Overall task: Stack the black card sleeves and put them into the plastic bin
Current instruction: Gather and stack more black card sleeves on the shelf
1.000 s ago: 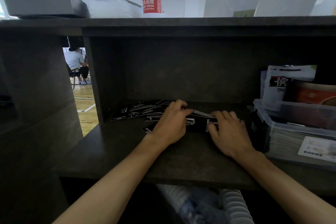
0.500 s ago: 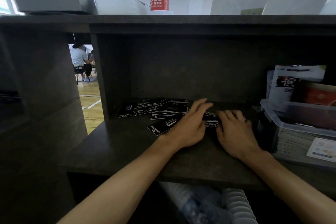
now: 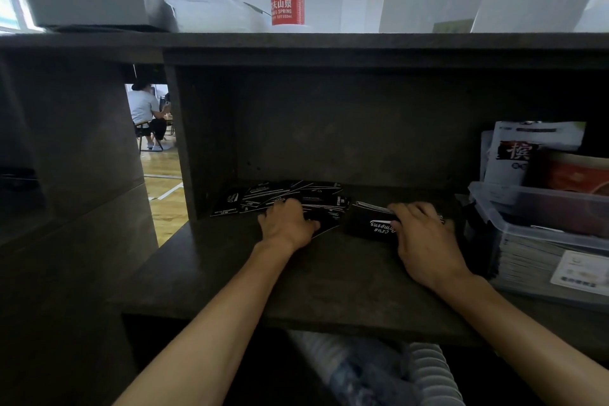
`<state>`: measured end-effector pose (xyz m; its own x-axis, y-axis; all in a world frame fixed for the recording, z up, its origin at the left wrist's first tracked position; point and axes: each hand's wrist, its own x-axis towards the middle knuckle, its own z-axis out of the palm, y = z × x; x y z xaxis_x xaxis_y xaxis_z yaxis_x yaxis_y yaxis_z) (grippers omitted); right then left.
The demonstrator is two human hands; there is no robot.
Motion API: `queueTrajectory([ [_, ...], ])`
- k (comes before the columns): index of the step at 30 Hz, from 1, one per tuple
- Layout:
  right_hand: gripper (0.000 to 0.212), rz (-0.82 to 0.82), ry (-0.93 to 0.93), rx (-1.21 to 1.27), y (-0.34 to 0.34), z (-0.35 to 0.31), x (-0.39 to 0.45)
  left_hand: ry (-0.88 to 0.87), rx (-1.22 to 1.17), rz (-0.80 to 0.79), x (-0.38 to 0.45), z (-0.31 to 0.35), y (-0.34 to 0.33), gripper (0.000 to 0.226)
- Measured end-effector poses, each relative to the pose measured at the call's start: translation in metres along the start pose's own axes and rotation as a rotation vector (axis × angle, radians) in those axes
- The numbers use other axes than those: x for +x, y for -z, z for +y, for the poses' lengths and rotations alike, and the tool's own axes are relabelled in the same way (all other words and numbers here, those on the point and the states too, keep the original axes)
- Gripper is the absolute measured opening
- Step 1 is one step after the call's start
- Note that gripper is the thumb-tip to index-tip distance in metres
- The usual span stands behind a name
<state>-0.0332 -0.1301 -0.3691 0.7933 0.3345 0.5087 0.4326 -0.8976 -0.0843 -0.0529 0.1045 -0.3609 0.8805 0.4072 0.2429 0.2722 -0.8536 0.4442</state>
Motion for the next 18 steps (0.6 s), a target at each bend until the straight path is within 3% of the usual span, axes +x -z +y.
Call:
queueTrajectory([
  [3, 0.04, -0.006, -0.006, 0.012, 0.0, 0.0, 0.0, -0.022, -0.215, 0.076, -0.001, -0.001, 0.007, 0.019],
  [7, 0.041, -0.006, -0.013, 0.019, 0.0, 0.0, 0.001, 0.04, -1.082, 0.113, -0.002, 0.004, 0.02, 0.014],
  [9, 0.041, -0.003, -0.018, 0.017, -0.001, 0.0, 0.001, 0.038, -1.339, 0.051, -0.003, 0.009, 0.02, 0.015],
  [11, 0.041, -0.001, -0.024, 0.02, -0.001, 0.0, 0.002, -0.005, -1.485, 0.001, -0.003, 0.015, 0.015, 0.032],
  [13, 0.041, -0.004, -0.028, 0.029, -0.001, 0.0, 0.002, -0.069, -1.471, -0.022, -0.002, 0.02, 0.007, 0.056],
  [15, 0.041, -0.006, -0.03, 0.029, -0.002, 0.0, 0.002, -0.13, -1.298, -0.012, -0.004, 0.023, -0.002, 0.069],
  [18, 0.041, -0.002, -0.038, 0.046, -0.002, 0.0, 0.002, -0.172, -0.933, 0.077, -0.007, 0.024, -0.011, 0.054],
])
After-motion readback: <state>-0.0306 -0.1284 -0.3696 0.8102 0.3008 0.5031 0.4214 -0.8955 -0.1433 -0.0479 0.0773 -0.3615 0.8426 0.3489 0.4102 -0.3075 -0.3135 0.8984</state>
